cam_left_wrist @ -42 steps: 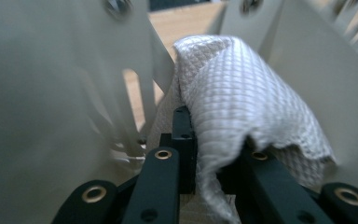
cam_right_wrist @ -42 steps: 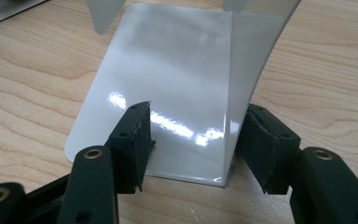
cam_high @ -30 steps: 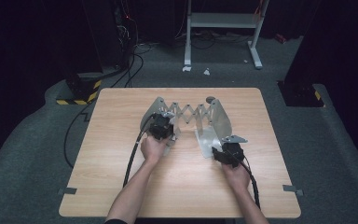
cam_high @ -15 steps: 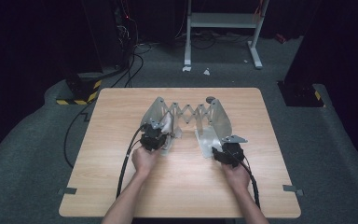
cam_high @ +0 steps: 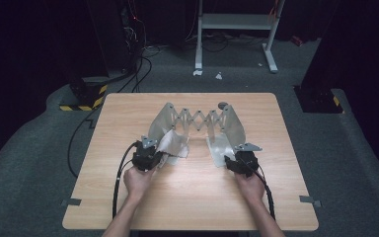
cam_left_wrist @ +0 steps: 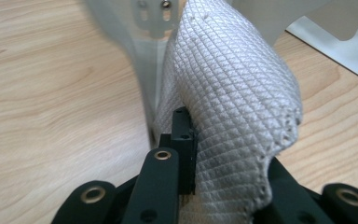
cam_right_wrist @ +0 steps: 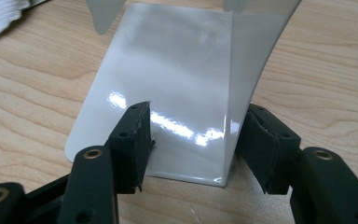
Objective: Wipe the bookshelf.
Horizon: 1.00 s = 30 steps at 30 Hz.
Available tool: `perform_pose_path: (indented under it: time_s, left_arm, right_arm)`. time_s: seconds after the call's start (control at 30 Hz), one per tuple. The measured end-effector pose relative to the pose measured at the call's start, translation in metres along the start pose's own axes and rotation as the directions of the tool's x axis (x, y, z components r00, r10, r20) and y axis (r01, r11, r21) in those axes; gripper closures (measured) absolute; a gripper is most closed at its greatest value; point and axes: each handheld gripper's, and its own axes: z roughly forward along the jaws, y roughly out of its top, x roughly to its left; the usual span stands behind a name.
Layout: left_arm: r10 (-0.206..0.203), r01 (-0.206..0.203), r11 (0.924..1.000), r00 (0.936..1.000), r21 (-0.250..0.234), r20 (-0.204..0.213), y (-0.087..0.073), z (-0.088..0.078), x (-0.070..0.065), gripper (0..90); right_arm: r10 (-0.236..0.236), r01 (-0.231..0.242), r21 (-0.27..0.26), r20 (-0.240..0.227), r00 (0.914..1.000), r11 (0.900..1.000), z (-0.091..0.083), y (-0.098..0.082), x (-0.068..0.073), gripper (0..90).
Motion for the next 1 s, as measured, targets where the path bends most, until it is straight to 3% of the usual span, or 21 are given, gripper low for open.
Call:
perform_pose_path:
  time_s: [0.17, 0.4, 0.7, 1.0]
  left_arm:
    - [-0.013, 0.013, 0.9998, 0.9998, 0.015, -0.017, -0.009, -0.009, 0.011, 81.0]
    - [-0.061, 0.063, 0.9977, 0.9966, 0.024, -0.054, -0.016, -0.017, 0.031, 80.8]
    - [-0.112, 0.119, 0.9918, 0.9855, 0.048, -0.128, -0.010, -0.013, 0.059, 80.7]
    - [-0.123, 0.133, 0.9895, 0.9790, 0.055, -0.163, 0.005, -0.002, 0.072, 80.2]
  right_arm:
    - [0.000, 0.000, 0.000, 0.000, 1.0000, 1.000, 0.000, 0.000, 0.000, 44.6]
    - [0.001, -0.001, 0.000, 0.000, 1.0000, 1.000, 0.000, 0.000, 0.000, 44.6]
    - [0.001, -0.001, 0.000, -0.001, 1.0000, 1.000, 0.000, 0.000, 0.000, 44.5]
    - [0.006, -0.006, -0.001, 0.007, 1.0000, 1.000, 0.000, 0.000, -0.001, 44.8]
